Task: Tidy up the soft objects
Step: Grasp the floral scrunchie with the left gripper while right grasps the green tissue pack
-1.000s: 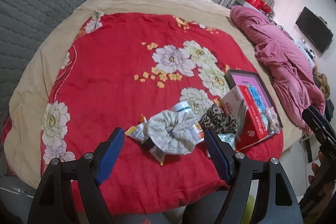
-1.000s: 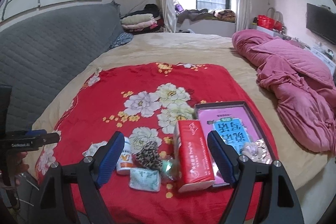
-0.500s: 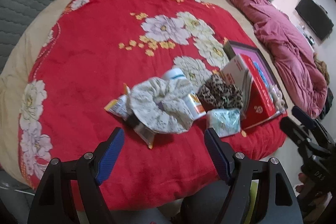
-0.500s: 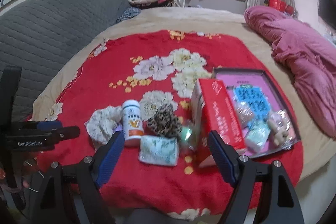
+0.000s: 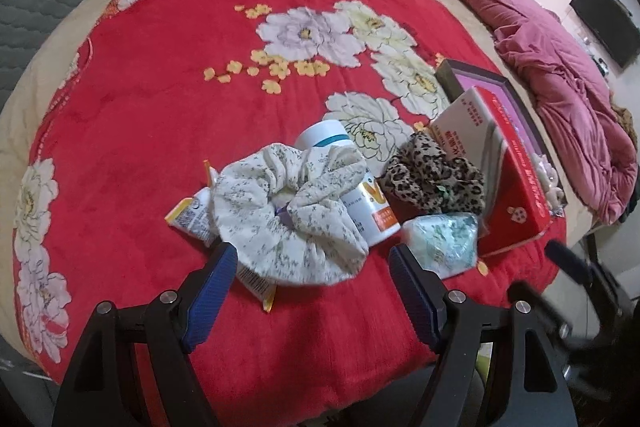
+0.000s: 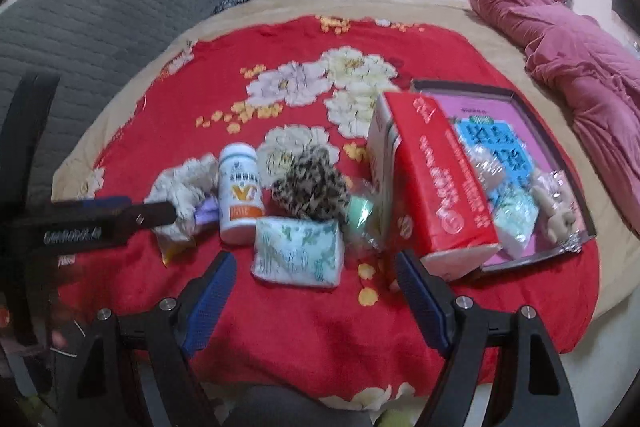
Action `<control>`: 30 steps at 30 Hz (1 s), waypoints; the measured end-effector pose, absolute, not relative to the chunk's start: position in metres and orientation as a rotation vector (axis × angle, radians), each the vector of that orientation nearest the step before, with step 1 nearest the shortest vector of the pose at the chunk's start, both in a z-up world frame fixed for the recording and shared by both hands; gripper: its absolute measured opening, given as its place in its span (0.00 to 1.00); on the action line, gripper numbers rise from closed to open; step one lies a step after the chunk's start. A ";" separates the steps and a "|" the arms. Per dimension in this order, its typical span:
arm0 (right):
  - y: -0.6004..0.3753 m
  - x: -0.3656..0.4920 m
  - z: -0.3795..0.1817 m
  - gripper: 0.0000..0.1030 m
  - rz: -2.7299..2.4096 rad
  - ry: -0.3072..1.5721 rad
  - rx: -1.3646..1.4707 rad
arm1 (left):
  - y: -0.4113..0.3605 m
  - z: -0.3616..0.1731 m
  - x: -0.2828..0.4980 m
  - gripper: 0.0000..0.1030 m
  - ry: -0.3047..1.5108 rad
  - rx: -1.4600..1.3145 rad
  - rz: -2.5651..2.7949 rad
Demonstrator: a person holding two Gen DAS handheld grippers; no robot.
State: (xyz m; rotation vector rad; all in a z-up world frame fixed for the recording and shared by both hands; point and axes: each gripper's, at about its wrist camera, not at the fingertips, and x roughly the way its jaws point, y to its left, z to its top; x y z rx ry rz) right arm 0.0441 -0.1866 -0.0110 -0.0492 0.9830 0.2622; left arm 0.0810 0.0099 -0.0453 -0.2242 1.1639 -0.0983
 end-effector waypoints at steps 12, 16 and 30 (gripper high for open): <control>-0.178 0.062 -0.048 0.78 0.205 1.045 -0.014 | 0.033 -0.079 0.104 0.77 1.213 -0.363 -0.101; -0.168 0.068 -0.059 0.78 0.201 1.064 0.000 | 0.038 -0.083 0.104 0.61 1.207 -0.401 -0.130; -0.143 0.080 -0.091 0.78 0.117 1.090 -0.065 | 0.040 -0.086 0.105 0.55 1.203 -0.407 -0.180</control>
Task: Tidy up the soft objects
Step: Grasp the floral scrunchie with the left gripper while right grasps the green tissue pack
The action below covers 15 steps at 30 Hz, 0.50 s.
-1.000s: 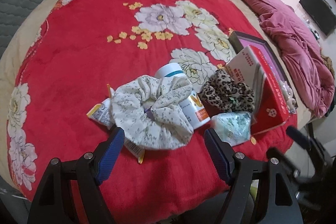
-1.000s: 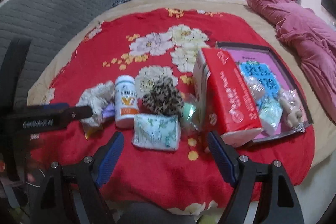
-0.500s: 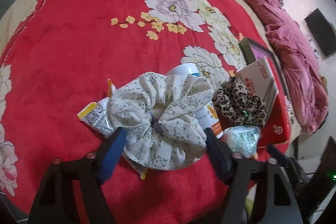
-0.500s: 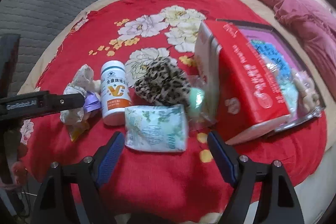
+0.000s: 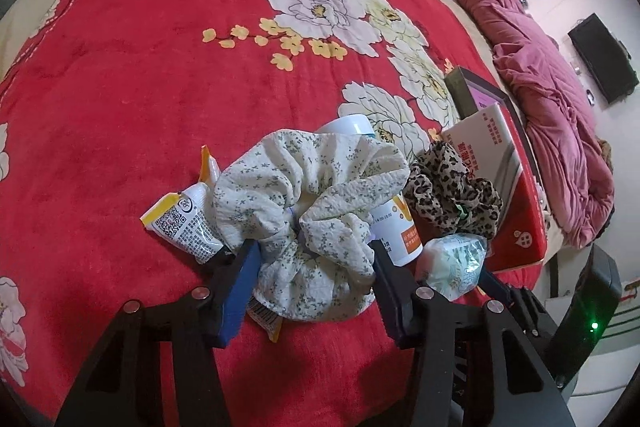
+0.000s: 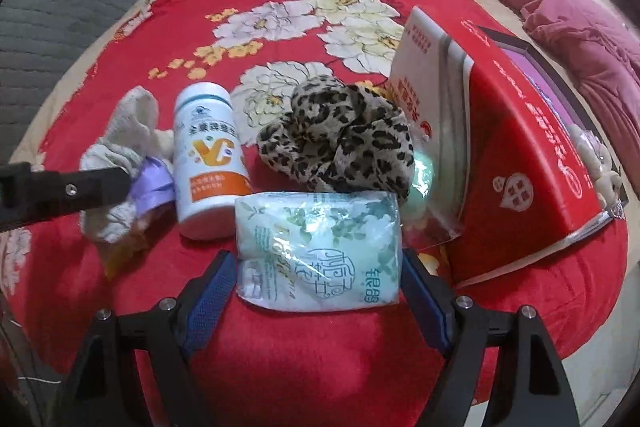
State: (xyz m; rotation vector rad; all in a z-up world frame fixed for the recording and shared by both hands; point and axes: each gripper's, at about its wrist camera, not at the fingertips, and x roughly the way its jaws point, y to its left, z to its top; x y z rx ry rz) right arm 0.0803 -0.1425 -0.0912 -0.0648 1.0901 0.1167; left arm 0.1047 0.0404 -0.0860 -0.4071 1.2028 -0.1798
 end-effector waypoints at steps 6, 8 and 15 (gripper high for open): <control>-0.148 0.078 -0.088 0.74 0.145 1.079 -0.027 | 0.043 -0.086 0.105 0.48 1.201 -0.419 -0.173; -0.151 0.076 -0.084 0.73 0.159 1.071 -0.015 | 0.046 -0.086 0.104 0.46 1.198 -0.434 -0.174; -0.164 0.067 -0.059 0.73 0.199 1.046 0.028 | 0.052 -0.079 0.100 0.30 1.185 -0.458 -0.183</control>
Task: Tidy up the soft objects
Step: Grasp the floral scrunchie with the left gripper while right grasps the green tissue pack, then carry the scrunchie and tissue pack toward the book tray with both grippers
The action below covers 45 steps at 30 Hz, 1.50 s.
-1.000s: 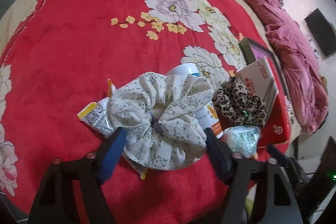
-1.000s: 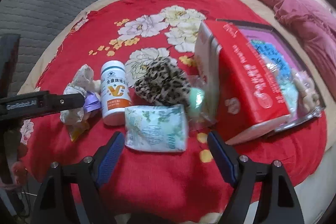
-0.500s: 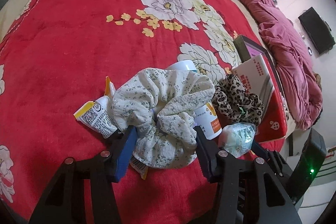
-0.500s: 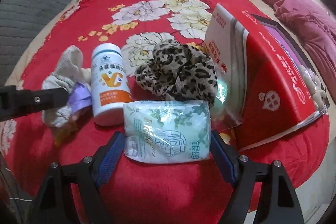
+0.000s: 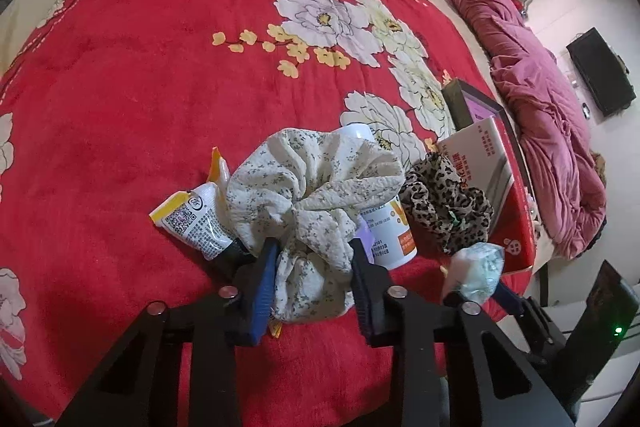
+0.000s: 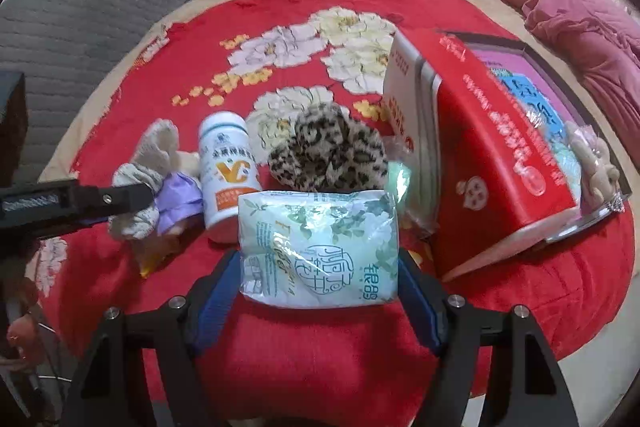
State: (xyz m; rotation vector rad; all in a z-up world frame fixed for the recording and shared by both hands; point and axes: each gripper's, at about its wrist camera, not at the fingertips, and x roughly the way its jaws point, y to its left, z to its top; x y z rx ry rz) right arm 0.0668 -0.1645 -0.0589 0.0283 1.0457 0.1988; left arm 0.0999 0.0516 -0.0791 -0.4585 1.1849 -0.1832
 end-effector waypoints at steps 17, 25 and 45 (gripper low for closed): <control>-0.169 0.057 -0.010 0.73 0.245 0.938 0.039 | 0.061 -0.038 0.086 0.17 1.104 -0.459 -0.181; -0.178 0.056 0.017 0.73 0.232 0.875 0.023 | 0.039 -0.003 0.077 0.17 1.052 -0.372 -0.236; -0.237 0.049 0.069 0.73 0.126 0.769 0.016 | -0.035 0.059 0.059 0.17 0.966 -0.259 -0.356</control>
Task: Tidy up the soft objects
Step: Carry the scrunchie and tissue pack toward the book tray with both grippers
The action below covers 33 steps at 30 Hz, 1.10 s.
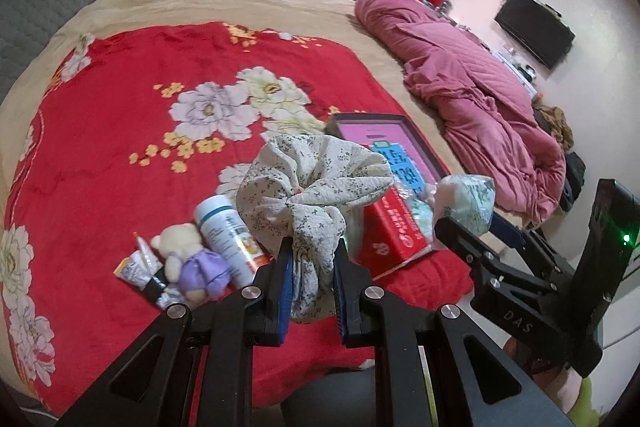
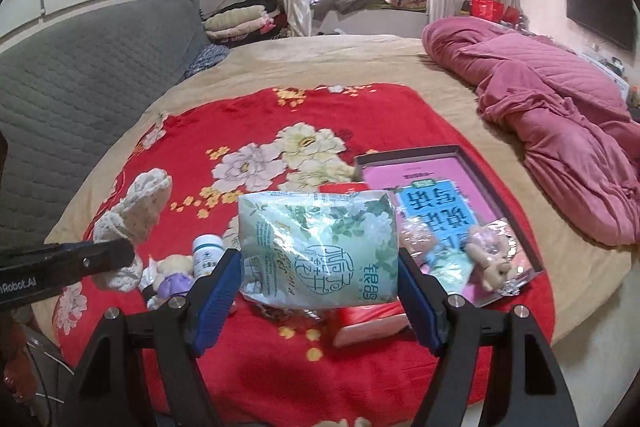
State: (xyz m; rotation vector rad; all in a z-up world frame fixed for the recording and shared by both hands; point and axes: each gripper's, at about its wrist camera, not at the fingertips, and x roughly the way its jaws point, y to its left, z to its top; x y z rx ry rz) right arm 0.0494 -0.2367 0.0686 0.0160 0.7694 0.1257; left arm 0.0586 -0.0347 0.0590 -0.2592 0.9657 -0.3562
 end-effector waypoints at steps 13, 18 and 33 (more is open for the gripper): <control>-0.300 0.042 0.090 0.73 0.030 0.705 0.062 | -0.109 0.078 0.062 0.17 0.958 -0.179 -0.445; -0.330 0.040 0.096 0.73 -0.045 0.685 0.047 | -0.141 0.080 0.067 0.17 0.962 -0.149 -0.487; -0.428 0.031 0.087 0.73 -0.234 0.684 0.120 | -0.227 0.057 0.089 0.17 1.028 -0.068 -0.600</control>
